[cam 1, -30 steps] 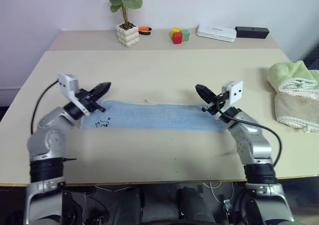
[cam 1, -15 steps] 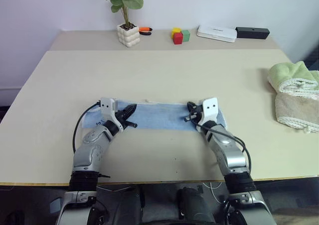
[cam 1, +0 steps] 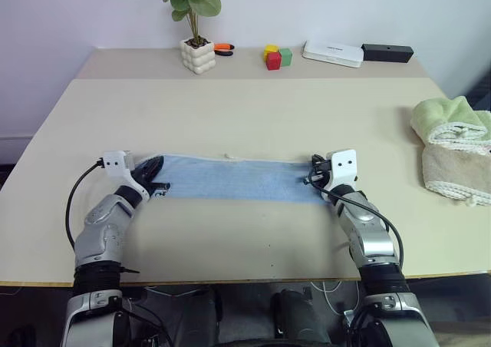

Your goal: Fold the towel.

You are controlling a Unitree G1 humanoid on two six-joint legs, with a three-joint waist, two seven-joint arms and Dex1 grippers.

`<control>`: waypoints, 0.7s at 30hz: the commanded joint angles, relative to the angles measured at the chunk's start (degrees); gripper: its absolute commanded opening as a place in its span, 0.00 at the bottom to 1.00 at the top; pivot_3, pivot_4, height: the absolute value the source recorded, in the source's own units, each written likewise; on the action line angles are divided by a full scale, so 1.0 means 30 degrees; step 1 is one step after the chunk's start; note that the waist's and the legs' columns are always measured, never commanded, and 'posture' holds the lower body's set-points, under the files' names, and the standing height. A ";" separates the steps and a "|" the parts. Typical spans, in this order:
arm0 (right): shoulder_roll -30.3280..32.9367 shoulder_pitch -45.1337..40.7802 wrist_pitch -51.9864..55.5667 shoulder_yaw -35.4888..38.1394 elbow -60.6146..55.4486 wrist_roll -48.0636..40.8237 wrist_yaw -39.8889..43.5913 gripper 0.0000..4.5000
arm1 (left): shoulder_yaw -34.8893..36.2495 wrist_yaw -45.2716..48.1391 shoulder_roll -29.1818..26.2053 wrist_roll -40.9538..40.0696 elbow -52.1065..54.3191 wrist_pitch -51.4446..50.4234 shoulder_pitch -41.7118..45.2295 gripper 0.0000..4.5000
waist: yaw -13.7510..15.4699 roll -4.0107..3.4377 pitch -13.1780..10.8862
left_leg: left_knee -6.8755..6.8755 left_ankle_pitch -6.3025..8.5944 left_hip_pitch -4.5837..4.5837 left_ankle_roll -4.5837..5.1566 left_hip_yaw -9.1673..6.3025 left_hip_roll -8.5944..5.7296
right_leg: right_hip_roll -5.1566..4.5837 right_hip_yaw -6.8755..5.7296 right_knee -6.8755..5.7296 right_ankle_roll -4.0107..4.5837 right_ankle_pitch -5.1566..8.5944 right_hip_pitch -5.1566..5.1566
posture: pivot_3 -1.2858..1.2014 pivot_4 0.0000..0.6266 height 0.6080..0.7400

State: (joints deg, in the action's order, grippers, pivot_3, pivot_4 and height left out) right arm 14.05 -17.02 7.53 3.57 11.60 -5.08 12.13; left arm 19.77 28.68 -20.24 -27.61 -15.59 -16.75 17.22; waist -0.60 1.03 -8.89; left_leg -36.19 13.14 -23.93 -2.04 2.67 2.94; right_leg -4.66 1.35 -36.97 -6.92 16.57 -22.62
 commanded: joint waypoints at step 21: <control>0.1978 0.0456 0.7760 0.3622 -0.6127 -0.9127 0.4978 0.99 | -0.1283 0.7350 -0.3919 -0.1788 0.2652 -0.1409 0.0556 1.00 | 0.0003 0.0000 -0.0007 | 0.0015 0.0002 -0.0030 0.0002 0.0005 0.0003 | -0.0002 0.0000 0.0012 0.0003 0.0001 -0.0027 | 0.52 0.24 1.00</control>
State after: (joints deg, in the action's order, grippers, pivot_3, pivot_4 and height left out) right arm 19.38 -16.47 26.44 11.98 -2.23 -27.14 26.43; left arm 17.00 47.56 -30.88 -32.27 -10.17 -20.91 18.72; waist -0.60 1.03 -8.91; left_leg -36.15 13.15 -24.02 -2.03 2.68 2.95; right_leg -4.66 1.36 -36.93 -6.91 16.57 -22.71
